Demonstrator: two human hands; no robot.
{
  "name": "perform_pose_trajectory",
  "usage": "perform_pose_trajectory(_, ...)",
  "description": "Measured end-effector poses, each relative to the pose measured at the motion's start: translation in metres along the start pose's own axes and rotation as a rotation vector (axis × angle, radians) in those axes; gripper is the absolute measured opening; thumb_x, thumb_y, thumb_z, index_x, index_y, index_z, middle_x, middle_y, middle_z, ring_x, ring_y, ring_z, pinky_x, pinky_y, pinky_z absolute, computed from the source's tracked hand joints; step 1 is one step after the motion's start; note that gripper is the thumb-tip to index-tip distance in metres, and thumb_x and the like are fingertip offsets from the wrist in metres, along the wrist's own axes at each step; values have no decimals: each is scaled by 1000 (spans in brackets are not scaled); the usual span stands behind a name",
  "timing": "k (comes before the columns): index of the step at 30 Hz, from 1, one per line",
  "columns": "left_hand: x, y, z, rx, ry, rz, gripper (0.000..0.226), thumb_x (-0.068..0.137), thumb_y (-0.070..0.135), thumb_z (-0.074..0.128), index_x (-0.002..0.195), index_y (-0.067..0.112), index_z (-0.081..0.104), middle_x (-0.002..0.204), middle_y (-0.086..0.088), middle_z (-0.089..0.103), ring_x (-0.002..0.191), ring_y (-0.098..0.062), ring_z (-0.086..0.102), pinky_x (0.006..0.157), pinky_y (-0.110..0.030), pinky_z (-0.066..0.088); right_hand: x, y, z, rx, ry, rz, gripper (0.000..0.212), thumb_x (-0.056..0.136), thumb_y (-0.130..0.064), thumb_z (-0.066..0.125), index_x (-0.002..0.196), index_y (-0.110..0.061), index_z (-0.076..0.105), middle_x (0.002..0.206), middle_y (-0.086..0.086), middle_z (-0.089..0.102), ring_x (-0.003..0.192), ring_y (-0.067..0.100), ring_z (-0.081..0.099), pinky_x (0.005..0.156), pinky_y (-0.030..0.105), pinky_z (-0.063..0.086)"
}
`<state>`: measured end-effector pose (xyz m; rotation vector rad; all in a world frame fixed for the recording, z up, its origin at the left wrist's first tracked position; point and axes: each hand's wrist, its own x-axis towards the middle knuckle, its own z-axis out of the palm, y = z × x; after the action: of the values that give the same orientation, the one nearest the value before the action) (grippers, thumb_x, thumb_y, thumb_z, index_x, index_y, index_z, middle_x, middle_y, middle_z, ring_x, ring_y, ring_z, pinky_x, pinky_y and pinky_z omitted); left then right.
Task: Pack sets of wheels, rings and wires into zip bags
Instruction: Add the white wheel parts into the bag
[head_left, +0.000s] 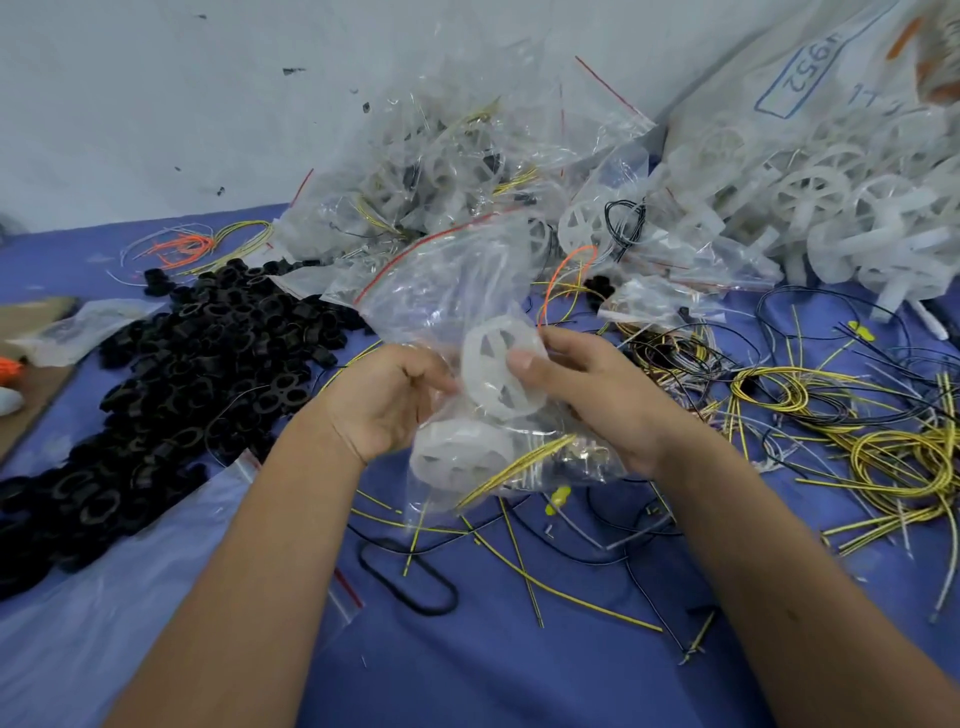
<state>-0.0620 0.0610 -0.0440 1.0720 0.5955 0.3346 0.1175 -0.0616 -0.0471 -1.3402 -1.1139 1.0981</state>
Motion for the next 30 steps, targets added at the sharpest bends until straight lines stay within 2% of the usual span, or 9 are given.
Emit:
perform_pose_trajectory(3, 3, 2, -2, -7, 109, 6, 23, 64, 9, 64, 85, 9, 72, 82, -9, 68, 70, -25, 66, 62, -30, 60, -2, 0, -1, 28, 36, 44, 34, 93, -29, 72, 114, -3, 68, 93, 9, 75, 62, 16, 64, 47, 25, 46)
perform_pose_trajectory(6, 6, 2, -3, 18, 179, -14, 21, 85, 24, 69, 100, 9, 73, 98, -12, 72, 84, -30, 69, 78, -39, 60, -2, -1, -2, 48, 62, 96, 29, 95, -15, 69, 110, 8, 60, 70, 6, 68, 48, 14, 57, 40, 22, 44)
perform_pose_trajectory(9, 9, 1, -3, 30, 238, -8, 20, 99, 33, 61, 101, 15, 70, 109, -12, 72, 97, -31, 68, 93, -46, 57, -3, -2, -3, -25, 34, 93, 13, 98, -14, 66, 94, -3, 60, 57, 5, 57, 41, 16, 54, 36, 22, 41)
perform_pose_trajectory(12, 9, 2, -3, 20, 316, 23, 22, 103, 35, 57, 97, 16, 69, 96, -10, 76, 83, -25, 73, 74, -39, 64, -3, -3, -5, -58, 10, 91, 18, 97, -15, 66, 83, -7, 58, 51, 7, 56, 34, 17, 50, 31, 18, 33)
perform_pose_trajectory(19, 8, 0, 2, 41, 360, 41, 24, 106, 25, 52, 109, 9, 70, 96, -9, 73, 78, -21, 69, 63, -31, 62, 0, 2, -4, -172, 151, -66, 40, 92, -39, 73, 64, -11, 65, 56, 9, 47, 47, 18, 40, 45, 24, 32)
perform_pose_trajectory(22, 7, -3, 3, 74, 332, 35, 32, 106, 22, 50, 96, 8, 77, 91, -9, 77, 72, -19, 72, 61, -30, 63, 4, 3, 2, -101, 225, -114, 55, 90, -54, 70, 90, 1, 69, 82, 22, 66, 70, 22, 53, 65, 37, 43)
perform_pose_trajectory(24, 6, -2, 3, 106, 301, 27, 33, 106, 23, 50, 115, -1, 71, 105, -16, 75, 76, -21, 72, 67, -34, 63, 6, 2, 3, -47, 306, -125, 59, 93, -58, 64, 96, 0, 71, 100, 26, 71, 80, 23, 61, 74, 39, 50)
perform_pose_trajectory(26, 5, -2, 2, 118, 241, 36, 38, 106, 23, 49, 125, -6, 64, 114, -21, 71, 82, -24, 72, 68, -38, 64, 9, 3, -3, 82, 406, -124, 47, 101, -44, 58, 86, -1, 71, 91, 18, 74, 76, 21, 67, 69, 33, 57)
perform_pose_trajectory(30, 0, -4, -8, 133, 2, 103, 25, 95, 26, 58, 85, 17, 79, 88, -5, 78, 73, -16, 76, 64, -37, 61, 9, 1, -9, 290, 436, -84, 23, 102, -12, 58, 84, -6, 69, 77, 11, 68, 63, 21, 62, 60, 33, 54)
